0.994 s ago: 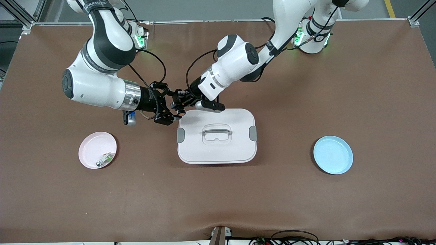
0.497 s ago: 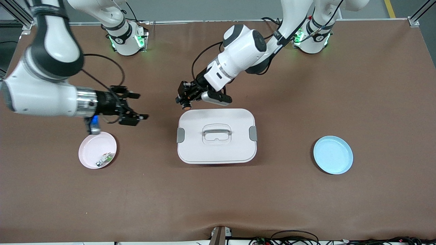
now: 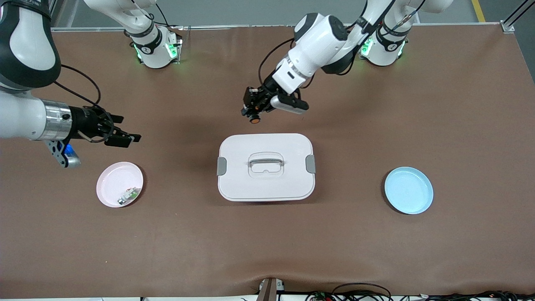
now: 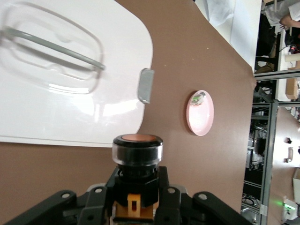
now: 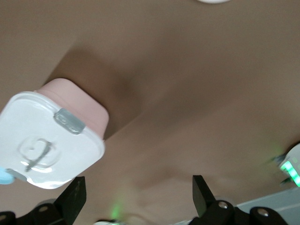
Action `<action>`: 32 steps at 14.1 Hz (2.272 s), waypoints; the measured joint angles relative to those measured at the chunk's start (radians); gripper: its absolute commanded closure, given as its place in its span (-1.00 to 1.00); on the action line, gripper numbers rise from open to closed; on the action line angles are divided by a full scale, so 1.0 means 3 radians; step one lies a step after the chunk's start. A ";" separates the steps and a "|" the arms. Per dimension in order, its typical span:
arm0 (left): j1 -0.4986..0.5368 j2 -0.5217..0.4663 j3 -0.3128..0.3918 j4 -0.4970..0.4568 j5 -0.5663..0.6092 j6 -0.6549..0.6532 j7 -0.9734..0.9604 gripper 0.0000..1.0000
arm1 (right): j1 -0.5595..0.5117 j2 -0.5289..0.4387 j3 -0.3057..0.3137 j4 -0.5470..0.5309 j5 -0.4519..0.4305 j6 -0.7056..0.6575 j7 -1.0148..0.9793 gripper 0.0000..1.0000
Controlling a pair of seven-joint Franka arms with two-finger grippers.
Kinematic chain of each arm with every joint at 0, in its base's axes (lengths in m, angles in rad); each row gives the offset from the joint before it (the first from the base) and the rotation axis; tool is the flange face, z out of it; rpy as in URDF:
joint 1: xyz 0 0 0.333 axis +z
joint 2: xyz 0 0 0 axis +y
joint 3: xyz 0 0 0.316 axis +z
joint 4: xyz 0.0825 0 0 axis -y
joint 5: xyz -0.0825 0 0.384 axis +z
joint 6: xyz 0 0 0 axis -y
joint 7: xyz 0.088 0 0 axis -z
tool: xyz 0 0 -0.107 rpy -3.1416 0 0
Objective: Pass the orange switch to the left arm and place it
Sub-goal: 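Open the right gripper and withdraw while the left gripper carries the switch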
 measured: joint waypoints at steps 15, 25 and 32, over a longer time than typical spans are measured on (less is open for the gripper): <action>0.1929 -0.1442 0.0049 -0.0084 0.0920 -0.3056 0.0486 0.96 | -0.0420 -0.0001 -0.0001 0.0483 -0.1198 -0.0003 -0.2697 -1.00; 0.3232 -0.1544 0.0062 0.0293 0.0978 -0.3655 0.1696 1.00 | -0.0590 -0.0137 0.0006 0.0644 -0.1335 -0.0218 -0.2794 -1.00; 0.3396 -0.1181 0.0053 0.0723 0.1319 -0.3662 0.1779 1.00 | -0.0609 -0.0148 0.0020 0.0784 -0.1334 -0.0226 -0.2798 -1.00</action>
